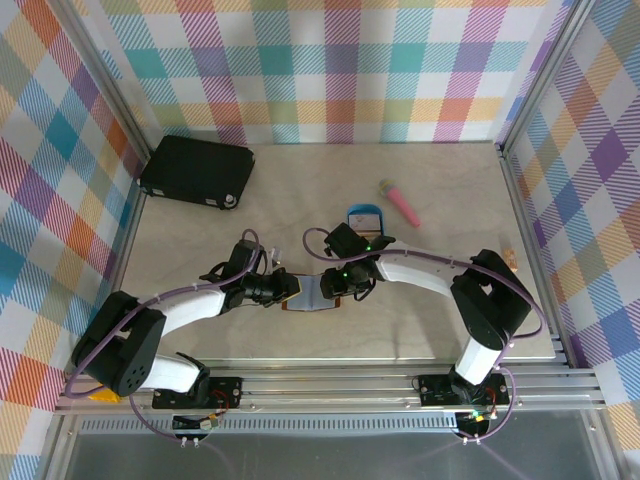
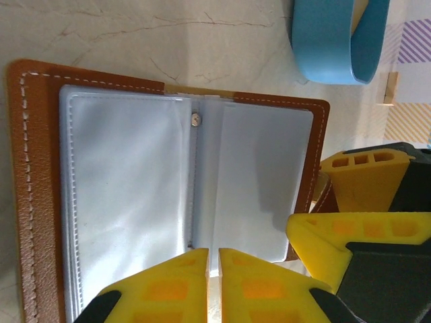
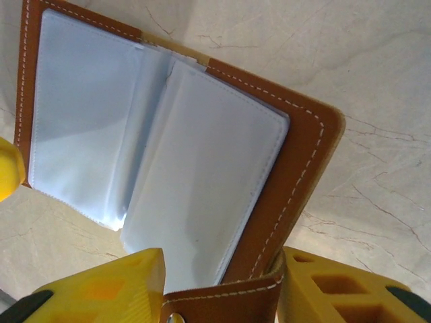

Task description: Put the credit cards into the card holder

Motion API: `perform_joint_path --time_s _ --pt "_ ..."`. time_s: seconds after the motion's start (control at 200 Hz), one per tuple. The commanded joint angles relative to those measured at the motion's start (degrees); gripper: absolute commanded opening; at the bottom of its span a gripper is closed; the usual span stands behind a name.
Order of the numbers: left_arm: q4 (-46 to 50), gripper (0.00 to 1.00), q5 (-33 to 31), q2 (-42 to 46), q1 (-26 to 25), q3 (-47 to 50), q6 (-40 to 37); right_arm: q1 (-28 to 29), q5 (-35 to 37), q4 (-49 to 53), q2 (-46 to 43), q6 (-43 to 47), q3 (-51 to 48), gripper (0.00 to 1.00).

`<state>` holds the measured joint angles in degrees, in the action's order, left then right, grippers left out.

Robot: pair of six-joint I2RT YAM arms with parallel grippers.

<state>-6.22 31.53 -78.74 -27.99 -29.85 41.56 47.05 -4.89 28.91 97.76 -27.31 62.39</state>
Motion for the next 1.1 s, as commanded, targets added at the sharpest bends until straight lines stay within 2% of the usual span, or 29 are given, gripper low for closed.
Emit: perform_joint_path --time_s 0.0,0.385,0.66,0.865,1.045,1.095 --pt "-1.3 0.12 1.8 0.9 0.1 -1.3 0.6 -0.5 -1.8 -0.4 -2.1 1.0 1.7 0.46" --pt "-3.2 0.12 2.6 -1.2 -1.0 -2.6 0.5 -2.5 -2.7 -1.0 -7.4 0.1 0.8 0.51" --pt "-4.3 0.13 2.5 -3.6 -2.6 -4.4 0.6 -7.2 -9.3 -7.0 -13.0 -1.9 -4.0 0.52" --pt "-4.5 0.13 2.5 -4.3 -2.7 -5.1 0.7 -11.1 -12.1 -10.0 -18.5 3.3 -7.1 0.51" --pt "-3.0 0.13 2.2 -2.9 -2.7 -5.8 -0.3 -17.6 -16.9 -15.0 -25.3 7.4 -11.0 0.52" --pt "-1.5 0.13 1.6 -2.4 -2.7 -6.1 -1.1 -18.3 -16.1 -16.4 -27.4 10.3 -12.0 0.53"
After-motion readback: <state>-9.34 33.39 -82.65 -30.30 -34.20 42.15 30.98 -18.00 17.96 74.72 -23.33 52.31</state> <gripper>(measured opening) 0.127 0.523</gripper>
